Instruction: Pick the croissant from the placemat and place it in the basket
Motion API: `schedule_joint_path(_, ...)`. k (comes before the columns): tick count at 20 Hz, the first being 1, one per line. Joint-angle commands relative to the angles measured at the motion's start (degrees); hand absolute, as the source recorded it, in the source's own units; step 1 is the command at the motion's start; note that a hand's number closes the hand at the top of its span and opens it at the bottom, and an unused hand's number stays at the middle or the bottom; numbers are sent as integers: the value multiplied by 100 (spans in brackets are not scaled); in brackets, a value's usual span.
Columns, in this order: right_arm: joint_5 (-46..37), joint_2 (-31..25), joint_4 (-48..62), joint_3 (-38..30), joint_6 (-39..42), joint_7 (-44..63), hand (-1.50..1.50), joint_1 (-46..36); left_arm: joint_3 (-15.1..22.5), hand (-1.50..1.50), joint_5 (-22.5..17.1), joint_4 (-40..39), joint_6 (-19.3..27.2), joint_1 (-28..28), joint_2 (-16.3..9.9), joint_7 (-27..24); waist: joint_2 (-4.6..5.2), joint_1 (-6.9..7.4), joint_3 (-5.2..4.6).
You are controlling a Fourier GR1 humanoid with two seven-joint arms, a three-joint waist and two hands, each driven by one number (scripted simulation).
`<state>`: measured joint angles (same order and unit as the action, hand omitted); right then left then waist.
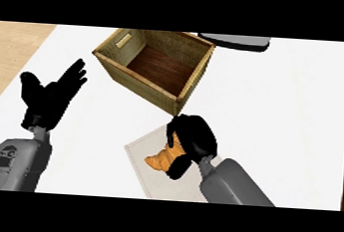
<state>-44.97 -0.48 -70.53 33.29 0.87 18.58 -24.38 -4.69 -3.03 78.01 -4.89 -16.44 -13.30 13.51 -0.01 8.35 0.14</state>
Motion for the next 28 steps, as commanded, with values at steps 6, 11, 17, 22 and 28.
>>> schedule_joint_path(6, 989, 47, -1379, 1040, -1943, 1232, 150, -646, 186, 0, 50, -90, -35, -172, 154, -12, -52, 248, -2)
schedule_joint_path(11, 789, 48, -1692, 1211, -2680, 2392, 150, -1471, 178, 0, 96, -209, -5, -188, 139, 23, -125, 148, -52)
schedule_joint_path(17, 462, 48, -1598, 1300, -3100, 3825, 150, -2601, 157, 0, 141, -334, -26, -189, 63, 13, -155, 56, -80)
schedule_joint_path(22, 321, 47, -1210, 1118, -3084, 4759, 150, -3696, 117, 0, 129, -342, -10, -265, 42, 30, -137, 84, -85)
schedule_joint_path(28, 231, 46, -582, 653, -2973, 5444, 150, -4990, 74, 0, 140, -416, 17, -337, 13, 61, -127, 62, -88)
